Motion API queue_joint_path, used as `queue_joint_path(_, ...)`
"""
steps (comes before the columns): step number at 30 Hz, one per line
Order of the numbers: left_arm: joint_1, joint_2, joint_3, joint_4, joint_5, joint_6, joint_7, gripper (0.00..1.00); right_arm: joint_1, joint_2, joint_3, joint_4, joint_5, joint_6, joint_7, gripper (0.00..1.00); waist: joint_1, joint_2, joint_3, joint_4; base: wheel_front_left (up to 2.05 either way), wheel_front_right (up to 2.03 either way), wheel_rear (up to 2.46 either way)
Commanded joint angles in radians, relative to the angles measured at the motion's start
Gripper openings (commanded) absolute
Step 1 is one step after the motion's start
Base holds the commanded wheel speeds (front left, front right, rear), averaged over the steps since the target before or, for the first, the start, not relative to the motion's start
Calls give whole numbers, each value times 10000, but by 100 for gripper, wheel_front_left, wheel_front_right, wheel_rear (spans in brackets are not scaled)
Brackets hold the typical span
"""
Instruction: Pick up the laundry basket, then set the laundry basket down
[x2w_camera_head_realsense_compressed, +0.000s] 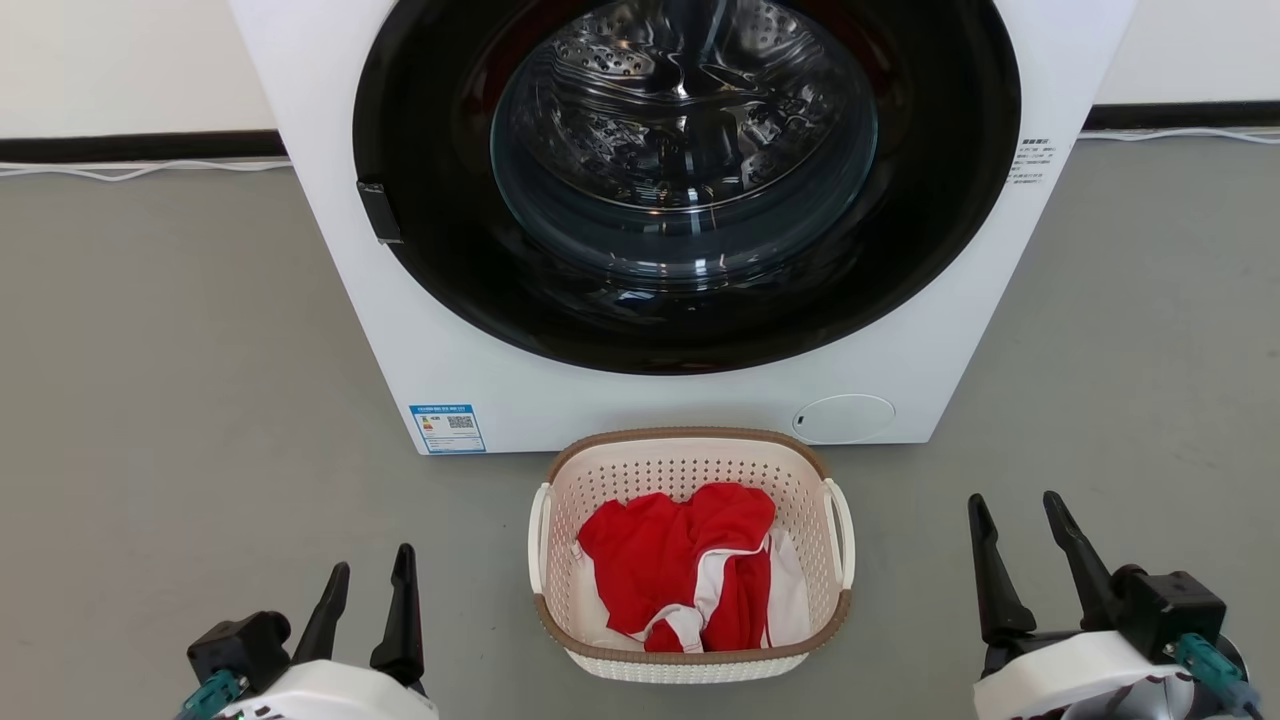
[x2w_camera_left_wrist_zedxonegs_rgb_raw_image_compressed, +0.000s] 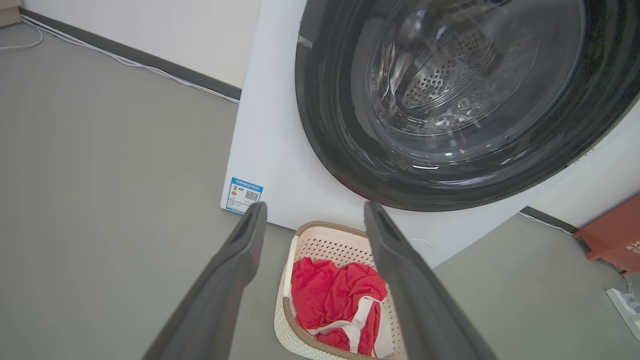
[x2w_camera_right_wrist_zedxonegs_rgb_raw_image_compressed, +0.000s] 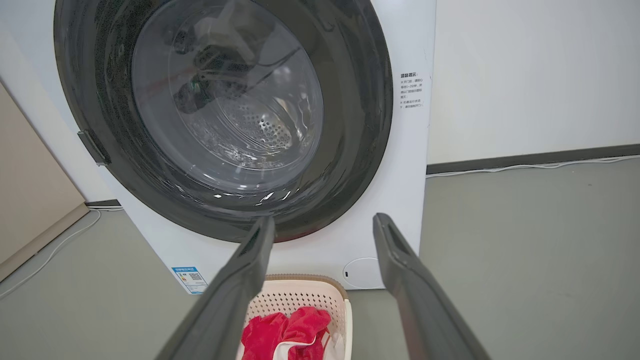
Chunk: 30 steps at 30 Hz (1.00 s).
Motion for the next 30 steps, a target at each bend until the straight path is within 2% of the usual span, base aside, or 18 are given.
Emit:
queue_joint_path(1, -577, 118, 204, -187, 333, 82, -180, 100, -457, -128, 244, -340, -378, 66, -191, 100, 0, 0, 22, 5, 0, 0, 0)
queue_joint_path(13, -661, 133, 132, -65, 1535, 121, -532, 100, -481, -142, 282, -352, -1935, 73, -543, 100, 0, 0, 90, 31, 0, 0, 0)
queue_joint_path(30, -748, 133, 124, -52, 1633, 87, -540, 100, -551, -123, 159, -159, -1843, 73, -552, 100, 0, 0, 273, 34, 0, 0, 0)
